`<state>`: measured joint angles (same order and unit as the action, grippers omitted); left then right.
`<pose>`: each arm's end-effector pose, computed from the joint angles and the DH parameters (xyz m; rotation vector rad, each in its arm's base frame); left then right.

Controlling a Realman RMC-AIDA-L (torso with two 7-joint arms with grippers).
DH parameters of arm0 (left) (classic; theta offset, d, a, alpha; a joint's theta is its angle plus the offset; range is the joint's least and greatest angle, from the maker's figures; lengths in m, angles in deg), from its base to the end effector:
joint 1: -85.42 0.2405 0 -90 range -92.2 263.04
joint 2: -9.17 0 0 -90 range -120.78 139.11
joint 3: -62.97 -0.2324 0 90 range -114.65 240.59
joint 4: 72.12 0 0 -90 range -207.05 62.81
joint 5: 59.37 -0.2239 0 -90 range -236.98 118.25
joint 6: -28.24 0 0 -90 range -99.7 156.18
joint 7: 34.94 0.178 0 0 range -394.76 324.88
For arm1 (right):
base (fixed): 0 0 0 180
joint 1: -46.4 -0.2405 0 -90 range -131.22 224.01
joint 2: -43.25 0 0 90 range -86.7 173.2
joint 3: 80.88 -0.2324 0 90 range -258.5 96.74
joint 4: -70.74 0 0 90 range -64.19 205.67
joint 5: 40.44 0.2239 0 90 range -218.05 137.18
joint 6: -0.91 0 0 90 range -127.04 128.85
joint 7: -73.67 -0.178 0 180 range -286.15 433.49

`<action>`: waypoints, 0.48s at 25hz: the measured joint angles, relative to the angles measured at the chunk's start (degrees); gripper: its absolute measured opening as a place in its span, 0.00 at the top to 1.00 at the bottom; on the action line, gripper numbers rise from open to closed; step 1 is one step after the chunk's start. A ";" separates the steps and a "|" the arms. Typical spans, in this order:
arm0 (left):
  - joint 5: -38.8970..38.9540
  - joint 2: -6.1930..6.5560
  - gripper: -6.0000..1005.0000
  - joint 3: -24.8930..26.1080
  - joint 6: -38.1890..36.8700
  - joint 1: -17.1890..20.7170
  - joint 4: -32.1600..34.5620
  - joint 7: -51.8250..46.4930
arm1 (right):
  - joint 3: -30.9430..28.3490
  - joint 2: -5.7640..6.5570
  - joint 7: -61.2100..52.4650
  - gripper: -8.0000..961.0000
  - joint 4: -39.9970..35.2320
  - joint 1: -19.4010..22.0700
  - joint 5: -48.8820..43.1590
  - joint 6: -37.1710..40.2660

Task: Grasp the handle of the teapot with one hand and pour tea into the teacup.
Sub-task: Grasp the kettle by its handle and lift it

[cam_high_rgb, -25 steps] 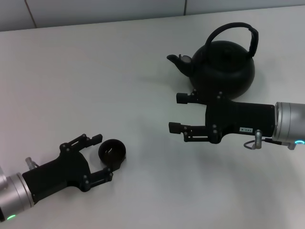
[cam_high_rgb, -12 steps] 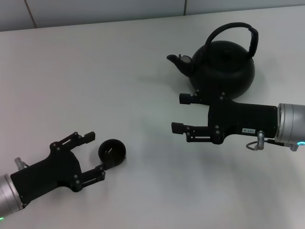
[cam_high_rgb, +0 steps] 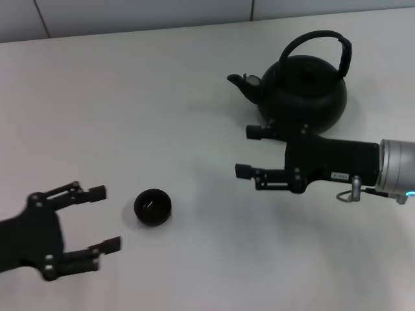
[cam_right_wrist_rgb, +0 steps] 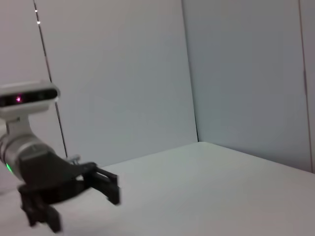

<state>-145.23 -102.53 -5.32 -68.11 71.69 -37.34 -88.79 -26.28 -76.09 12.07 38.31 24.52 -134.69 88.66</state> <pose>-0.2691 0.2544 -0.0134 -2.7915 -0.1917 -0.8537 0.2428 0.3072 -0.0415 -2.6597 0.4047 0.8756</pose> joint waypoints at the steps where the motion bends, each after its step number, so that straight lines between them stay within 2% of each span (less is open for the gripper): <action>1: -1.16 0.59 0.21 0.71 -0.93 -0.02 1.65 -2.03 | -1.07 0.02 -0.01 0.18 0.11 0.03 0.05 -0.62; 3: -4.49 1.03 0.21 3.32 -1.52 -0.03 4.26 -4.26 | -1.78 0.02 -0.06 0.18 0.29 0.09 0.06 -1.12; 6: -11.39 0.56 0.21 8.69 -1.87 -0.39 6.86 -4.74 | -3.17 0.04 -0.06 0.17 0.88 0.46 0.09 -2.08; 12: -13.80 0.46 0.21 10.58 -2.09 -1.11 7.62 -5.40 | -5.01 0.05 -0.05 0.17 1.22 0.90 0.12 -2.09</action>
<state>-159.03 -102.08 5.26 -70.20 70.58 -29.72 -94.19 -31.29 -76.04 12.01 39.53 25.42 -134.56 86.57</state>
